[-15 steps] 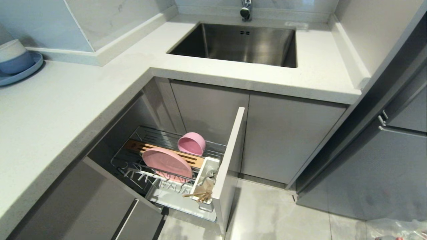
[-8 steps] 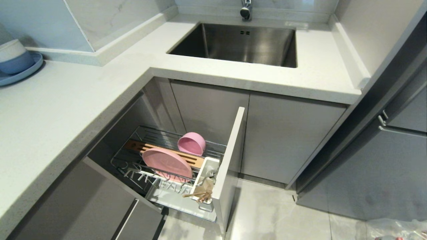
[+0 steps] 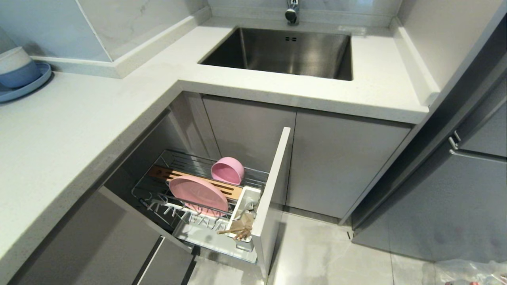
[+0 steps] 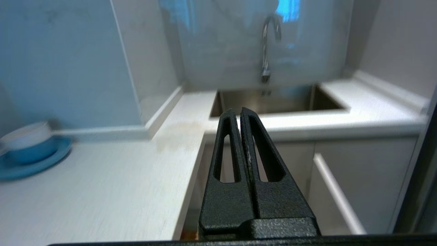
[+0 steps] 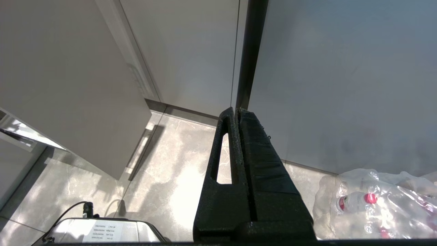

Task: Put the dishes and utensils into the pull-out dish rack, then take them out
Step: Take the plate out of the cupboard

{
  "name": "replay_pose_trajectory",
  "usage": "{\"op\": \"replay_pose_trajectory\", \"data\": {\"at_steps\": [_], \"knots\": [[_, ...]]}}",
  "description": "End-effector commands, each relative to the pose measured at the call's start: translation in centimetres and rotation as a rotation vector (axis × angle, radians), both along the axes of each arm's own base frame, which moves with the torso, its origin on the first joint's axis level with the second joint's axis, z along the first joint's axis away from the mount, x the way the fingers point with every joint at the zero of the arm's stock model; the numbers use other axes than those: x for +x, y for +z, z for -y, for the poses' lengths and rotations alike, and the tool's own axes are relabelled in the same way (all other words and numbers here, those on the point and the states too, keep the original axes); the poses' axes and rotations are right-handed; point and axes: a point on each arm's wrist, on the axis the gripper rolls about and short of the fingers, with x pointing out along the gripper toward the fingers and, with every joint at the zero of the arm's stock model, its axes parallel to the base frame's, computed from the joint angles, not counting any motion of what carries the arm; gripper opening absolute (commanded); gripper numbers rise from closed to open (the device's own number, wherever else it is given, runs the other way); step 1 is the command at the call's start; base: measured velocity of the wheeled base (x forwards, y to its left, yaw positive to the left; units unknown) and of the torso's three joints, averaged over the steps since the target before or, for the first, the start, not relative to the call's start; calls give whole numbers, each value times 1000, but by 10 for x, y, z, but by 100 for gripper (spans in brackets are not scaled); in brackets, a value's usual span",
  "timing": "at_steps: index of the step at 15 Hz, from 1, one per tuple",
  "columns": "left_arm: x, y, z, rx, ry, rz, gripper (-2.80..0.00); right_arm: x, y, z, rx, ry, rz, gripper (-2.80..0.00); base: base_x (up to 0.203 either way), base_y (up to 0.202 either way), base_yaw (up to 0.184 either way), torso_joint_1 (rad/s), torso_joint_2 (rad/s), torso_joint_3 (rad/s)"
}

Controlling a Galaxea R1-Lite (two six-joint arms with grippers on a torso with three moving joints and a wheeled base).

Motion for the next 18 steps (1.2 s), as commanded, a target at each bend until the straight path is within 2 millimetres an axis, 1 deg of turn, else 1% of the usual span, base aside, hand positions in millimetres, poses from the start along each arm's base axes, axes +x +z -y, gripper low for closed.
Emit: {"op": "replay_pose_trajectory", "data": {"at_steps": [1,3,4,5,6,7,8,9,10,11,12,13,14,15,16,18], "knots": [[46,41,0,-41,-22,-83,-280,0,0,0,0,0,0,-280,0,0,0,0,0,0],[83,87,0,-175,-37,-76,-280,0,0,0,0,1,0,-280,0,0,0,0,0,0],[106,109,-1,-270,-40,-77,-280,0,0,0,-1,1,0,-280,0,0,0,0,0,0],[129,124,-2,-364,-37,-86,-280,0,0,0,-1,1,0,-280,0,0,0,0,0,0],[156,137,0,-475,-28,-96,-280,0,0,0,-1,0,0,-280,0,0,0,0,0,0],[176,142,4,-561,-15,-110,-280,0,0,0,-1,1,0,-280,0,0,0,0,0,0],[191,145,14,-633,-33,-138,-280,0,0,0,-1,1,0,-280,0,0,0,0,0,0],[200,144,30,-683,-79,-183,-280,0,0,0,-1,1,0,-280,0,0,0,0,0,0],[209,141,53,-725,-127,-250,-280,0,0,0,0,1,0,-280,0,0,0,0,0,0],[223,131,81,-767,-115,-328,-280,0,0,0,0,1,0,-280,0,0,0,0,0,0],[240,115,110,-802,-76,-403,-280,0,0,0,0,1,0,-280,0,0,0,0,0,0],[253,95,132,-859,-35,-466,-280,0,0,0,-1,1,0,-280,0,0,0,0,0,0],[264,70,144,-908,5,-531,-280,0,0,0,0,1,0,-280,0,0,0,0,0,0],[271,50,150,-921,53,-602,-280,0,0,0,0,1,0,-280,0,0,0,0,0,0],[274,31,154,-951,97,-680,-280,0,0,0,-1,0,0,-280,0,0,0,0,0,0],[275,1,156,-1021,156,-837,-280,0,0,0,-1,1,0,-280,0,0,0,0,0,0]]}}
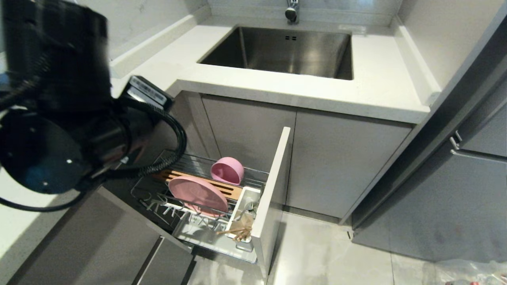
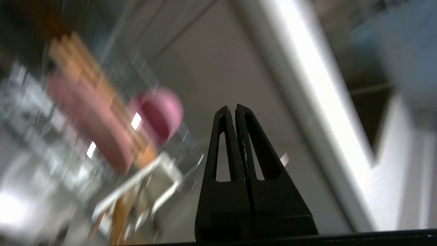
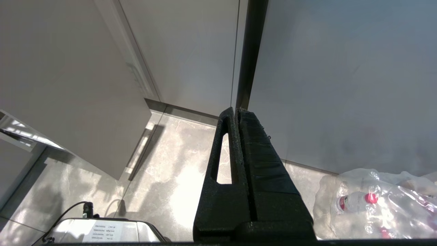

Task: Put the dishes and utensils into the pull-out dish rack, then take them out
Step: Take the plate out of the cupboard

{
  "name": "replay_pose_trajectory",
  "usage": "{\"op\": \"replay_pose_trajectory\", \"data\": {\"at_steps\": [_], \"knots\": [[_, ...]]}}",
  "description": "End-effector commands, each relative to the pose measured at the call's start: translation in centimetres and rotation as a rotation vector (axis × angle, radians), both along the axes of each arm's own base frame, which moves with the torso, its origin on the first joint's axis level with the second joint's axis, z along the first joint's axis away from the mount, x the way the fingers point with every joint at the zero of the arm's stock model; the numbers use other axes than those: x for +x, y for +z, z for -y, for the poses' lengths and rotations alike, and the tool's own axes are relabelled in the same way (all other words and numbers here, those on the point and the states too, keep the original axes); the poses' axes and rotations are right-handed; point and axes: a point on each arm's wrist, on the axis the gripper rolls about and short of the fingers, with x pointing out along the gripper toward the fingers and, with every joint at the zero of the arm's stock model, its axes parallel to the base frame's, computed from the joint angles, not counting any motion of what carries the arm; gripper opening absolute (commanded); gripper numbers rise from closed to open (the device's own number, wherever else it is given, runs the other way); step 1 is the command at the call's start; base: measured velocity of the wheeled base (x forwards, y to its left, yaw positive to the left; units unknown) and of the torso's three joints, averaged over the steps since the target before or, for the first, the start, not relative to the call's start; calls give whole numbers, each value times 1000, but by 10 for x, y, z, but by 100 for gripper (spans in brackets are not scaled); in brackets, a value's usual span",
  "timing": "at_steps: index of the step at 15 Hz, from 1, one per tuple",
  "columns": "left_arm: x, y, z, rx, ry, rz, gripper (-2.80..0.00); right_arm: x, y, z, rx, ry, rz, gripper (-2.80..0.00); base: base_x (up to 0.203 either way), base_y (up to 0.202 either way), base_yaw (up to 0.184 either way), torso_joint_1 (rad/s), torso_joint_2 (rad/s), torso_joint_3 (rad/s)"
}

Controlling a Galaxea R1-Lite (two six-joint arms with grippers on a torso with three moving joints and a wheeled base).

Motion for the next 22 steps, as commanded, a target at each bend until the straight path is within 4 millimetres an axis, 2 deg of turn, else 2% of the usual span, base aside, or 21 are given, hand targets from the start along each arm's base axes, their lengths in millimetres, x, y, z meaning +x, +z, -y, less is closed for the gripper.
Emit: {"op": "replay_pose_trajectory", "data": {"at_steps": [1,5,11,12,14,18,22], "knots": [[8,-31,9,-62,33,-148,-280,0,0,0,-1,1,0,-280,0,0,0,0,0,0],[34,-60,13,-109,126,-224,-280,0,0,0,0,1,0,-280,0,0,0,0,0,0],[82,-97,19,-48,224,-309,-280,0,0,0,0,1,0,-280,0,0,0,0,0,0],[89,-104,20,-35,236,-325,0,0,0,0,0,1,0,-280,0,0,0,0,0,0],[101,-115,19,-19,264,-348,0,0,0,0,0,0,0,-280,0,0,0,0,0,0],[114,-120,12,-31,286,-363,0,0,0,0,-1,1,0,-280,0,0,0,0,0,0],[128,-134,8,-50,281,-418,0,0,0,0,-1,-1,0,-280,0,0,0,0,0,0]]}}
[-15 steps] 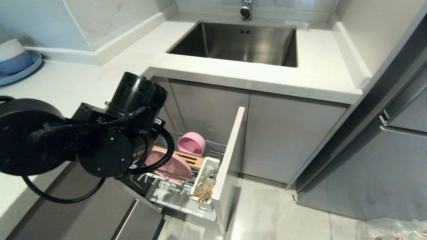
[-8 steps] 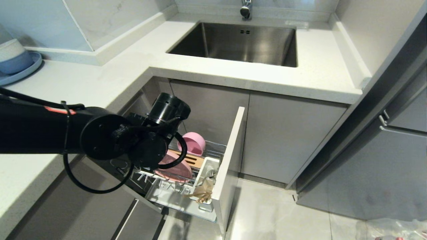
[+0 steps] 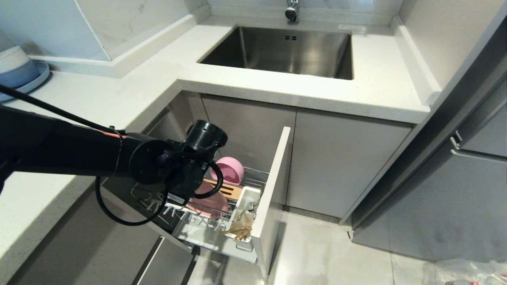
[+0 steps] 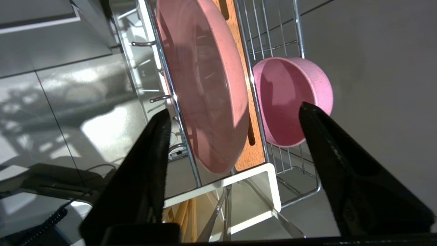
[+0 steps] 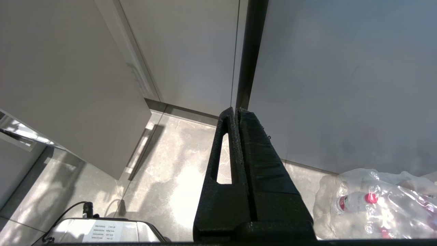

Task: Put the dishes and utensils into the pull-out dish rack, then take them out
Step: Take the plate out of the cupboard

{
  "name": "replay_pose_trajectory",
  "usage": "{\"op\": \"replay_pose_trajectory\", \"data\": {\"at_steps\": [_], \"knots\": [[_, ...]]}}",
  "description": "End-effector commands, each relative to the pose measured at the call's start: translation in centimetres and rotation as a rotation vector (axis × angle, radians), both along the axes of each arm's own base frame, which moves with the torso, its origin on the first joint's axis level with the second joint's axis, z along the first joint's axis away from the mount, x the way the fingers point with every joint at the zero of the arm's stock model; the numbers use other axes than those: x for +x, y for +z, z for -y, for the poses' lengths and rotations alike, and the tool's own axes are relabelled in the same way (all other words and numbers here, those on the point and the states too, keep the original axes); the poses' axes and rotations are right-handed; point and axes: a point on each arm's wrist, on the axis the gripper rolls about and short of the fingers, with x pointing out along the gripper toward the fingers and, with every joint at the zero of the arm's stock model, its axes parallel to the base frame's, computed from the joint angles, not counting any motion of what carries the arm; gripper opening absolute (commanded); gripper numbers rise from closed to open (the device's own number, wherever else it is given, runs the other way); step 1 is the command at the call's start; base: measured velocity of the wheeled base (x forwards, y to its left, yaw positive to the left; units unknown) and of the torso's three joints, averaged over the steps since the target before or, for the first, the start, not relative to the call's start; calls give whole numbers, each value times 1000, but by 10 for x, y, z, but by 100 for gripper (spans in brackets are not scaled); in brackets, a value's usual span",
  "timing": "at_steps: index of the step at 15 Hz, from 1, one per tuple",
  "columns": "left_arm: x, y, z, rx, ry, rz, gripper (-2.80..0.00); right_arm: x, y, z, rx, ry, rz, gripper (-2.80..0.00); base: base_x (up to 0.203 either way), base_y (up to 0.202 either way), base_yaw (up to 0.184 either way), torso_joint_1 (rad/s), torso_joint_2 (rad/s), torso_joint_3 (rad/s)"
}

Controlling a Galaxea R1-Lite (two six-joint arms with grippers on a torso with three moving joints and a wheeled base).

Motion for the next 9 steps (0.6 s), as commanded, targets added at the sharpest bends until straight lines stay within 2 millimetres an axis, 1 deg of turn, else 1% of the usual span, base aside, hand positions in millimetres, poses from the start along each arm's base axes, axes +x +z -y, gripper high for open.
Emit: {"op": "replay_pose_trajectory", "data": {"at_steps": [1,4,9], "knots": [[8,-10,-2,0,15,-23,0,0,0,0,0,1,0,-280,0,0,0,0,0,0],[19,-16,-3,-9,23,-32,0,0,0,0,0,1,0,-280,0,0,0,0,0,0],[42,-40,-6,-26,29,-89,0,0,0,0,0,1,0,-280,0,0,0,0,0,0]]}}
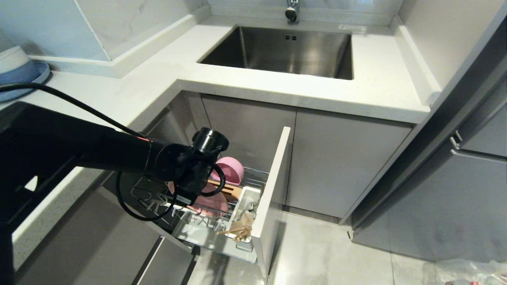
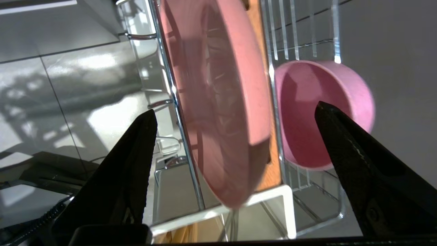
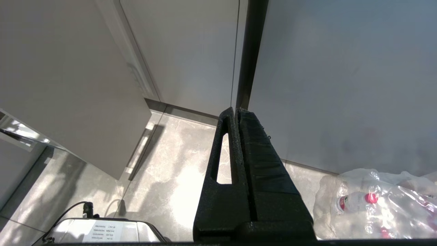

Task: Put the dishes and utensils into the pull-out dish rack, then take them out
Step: Take the plate out of the cupboard

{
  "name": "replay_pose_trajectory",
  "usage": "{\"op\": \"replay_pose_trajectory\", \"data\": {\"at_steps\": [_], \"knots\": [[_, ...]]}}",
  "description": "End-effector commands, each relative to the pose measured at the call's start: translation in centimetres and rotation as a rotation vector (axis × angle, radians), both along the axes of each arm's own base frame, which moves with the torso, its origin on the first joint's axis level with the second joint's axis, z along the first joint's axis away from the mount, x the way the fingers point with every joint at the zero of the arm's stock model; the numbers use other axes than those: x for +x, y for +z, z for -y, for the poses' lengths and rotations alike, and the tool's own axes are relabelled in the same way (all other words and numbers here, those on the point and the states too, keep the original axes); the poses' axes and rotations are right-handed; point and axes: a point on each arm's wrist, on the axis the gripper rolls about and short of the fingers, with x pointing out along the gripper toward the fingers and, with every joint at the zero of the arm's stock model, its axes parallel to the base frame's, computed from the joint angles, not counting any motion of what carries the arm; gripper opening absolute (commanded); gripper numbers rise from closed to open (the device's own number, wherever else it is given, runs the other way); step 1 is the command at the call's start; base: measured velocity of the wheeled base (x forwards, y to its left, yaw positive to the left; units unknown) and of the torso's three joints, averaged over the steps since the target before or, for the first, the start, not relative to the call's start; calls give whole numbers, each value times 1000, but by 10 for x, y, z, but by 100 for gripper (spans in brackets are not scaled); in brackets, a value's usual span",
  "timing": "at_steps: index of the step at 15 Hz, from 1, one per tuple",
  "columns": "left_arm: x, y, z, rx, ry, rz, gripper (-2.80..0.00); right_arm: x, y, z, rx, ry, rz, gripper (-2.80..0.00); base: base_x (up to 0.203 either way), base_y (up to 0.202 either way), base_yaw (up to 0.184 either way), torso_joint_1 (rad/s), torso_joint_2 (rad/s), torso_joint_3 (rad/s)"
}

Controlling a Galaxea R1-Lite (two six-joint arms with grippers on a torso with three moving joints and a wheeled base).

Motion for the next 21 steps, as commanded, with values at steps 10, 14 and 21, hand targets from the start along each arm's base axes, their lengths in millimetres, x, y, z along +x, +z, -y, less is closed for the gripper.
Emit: {"op": "replay_pose_trajectory", "data": {"at_steps": [10,14,21], "knots": [[22,-18,-4,-5,29,-12,0,0,0,0,-1,-1,0,-280,0,0,0,0,0,0],[23,-17,-3,-11,30,-1,-280,0,0,0,-1,1,0,-280,0,0,0,0,0,0],[21,-19,-3,-4,29,-11,-280,0,0,0,0,1,0,-280,0,0,0,0,0,0]]}}
